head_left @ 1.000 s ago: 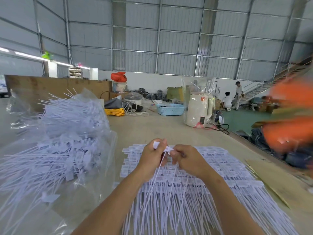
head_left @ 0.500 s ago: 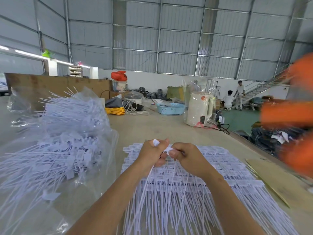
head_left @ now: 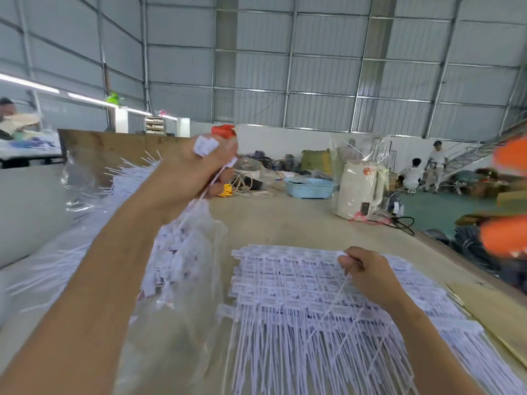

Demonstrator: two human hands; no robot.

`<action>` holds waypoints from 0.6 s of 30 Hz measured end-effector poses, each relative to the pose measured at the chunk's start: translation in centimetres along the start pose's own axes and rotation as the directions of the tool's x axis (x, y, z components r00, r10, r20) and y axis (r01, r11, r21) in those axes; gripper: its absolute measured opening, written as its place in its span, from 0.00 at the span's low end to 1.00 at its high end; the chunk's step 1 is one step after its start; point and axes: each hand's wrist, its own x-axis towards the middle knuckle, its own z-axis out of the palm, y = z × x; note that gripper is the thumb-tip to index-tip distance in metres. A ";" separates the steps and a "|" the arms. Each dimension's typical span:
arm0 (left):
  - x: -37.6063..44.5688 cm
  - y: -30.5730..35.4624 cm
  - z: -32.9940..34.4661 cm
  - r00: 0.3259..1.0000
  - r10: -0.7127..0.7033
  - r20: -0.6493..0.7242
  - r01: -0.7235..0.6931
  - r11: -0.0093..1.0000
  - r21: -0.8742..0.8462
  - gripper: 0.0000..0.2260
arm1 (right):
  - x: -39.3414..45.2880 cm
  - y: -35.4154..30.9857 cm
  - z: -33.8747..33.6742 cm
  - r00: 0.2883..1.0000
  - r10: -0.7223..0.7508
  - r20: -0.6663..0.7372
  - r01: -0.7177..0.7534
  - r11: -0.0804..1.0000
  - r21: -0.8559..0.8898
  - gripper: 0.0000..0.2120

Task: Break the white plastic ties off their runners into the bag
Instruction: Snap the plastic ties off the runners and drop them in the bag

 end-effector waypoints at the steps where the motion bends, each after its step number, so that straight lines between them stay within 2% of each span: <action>1: 0.3 -1.2 -1.5 0.996 -0.054 -0.075 0.068 0.976 0.205 0.09 | 0.0 -0.1 0.0 1.000 -0.001 -0.001 0.001 1.000 -0.001 0.15; 2: 0.4 -2.6 -3.1 0.987 -0.102 -0.125 0.142 0.916 0.375 0.07 | 0.0 -0.1 0.1 1.000 -0.002 0.005 0.002 1.000 -0.008 0.15; 4: 0.4 -6.2 -5.9 0.974 -0.179 -0.137 0.226 0.753 0.618 0.05 | 0.1 -0.2 0.2 1.000 0.000 0.024 0.001 1.000 -0.023 0.15; 7: -0.1 -11.1 -8.3 0.959 -0.279 -0.054 0.191 0.492 0.849 0.10 | 0.0 -0.2 0.3 0.999 -0.006 0.031 0.007 1.000 -0.012 0.15; 9: -0.6 -13.1 -8.7 0.933 -0.354 -0.067 0.216 0.402 0.890 0.12 | -0.1 -0.2 0.2 1.000 -0.015 0.028 0.015 1.000 -0.009 0.15; 10: -0.8 -13.8 -8.8 0.908 -0.409 -0.091 0.248 0.350 0.903 0.16 | -0.1 -0.2 0.1 1.000 -0.015 0.027 0.016 1.000 -0.009 0.15; 12: -1.2 -14.8 -8.8 0.850 -0.511 -0.129 0.272 0.215 0.938 0.32 | -0.1 -0.3 0.1 1.000 -0.015 0.022 0.015 1.000 -0.004 0.15; 14: -1.3 -15.0 -8.7 0.821 -0.549 -0.158 0.258 0.109 0.960 0.42 | -0.1 -0.2 0.1 1.000 -0.016 0.015 0.016 1.000 0.001 0.15; 16: -1.2 -13.9 -8.1 0.807 -0.547 -0.222 0.261 -0.007 0.965 0.41 | -0.1 -0.4 0.1 1.000 -0.015 0.002 0.015 1.000 0.019 0.16; 18: -0.7 -11.5 -6.1 0.857 -0.432 -0.282 0.245 -0.140 0.959 0.31 | 0.0 -0.6 -0.1 0.999 -0.027 -0.022 0.029 0.997 0.074 0.15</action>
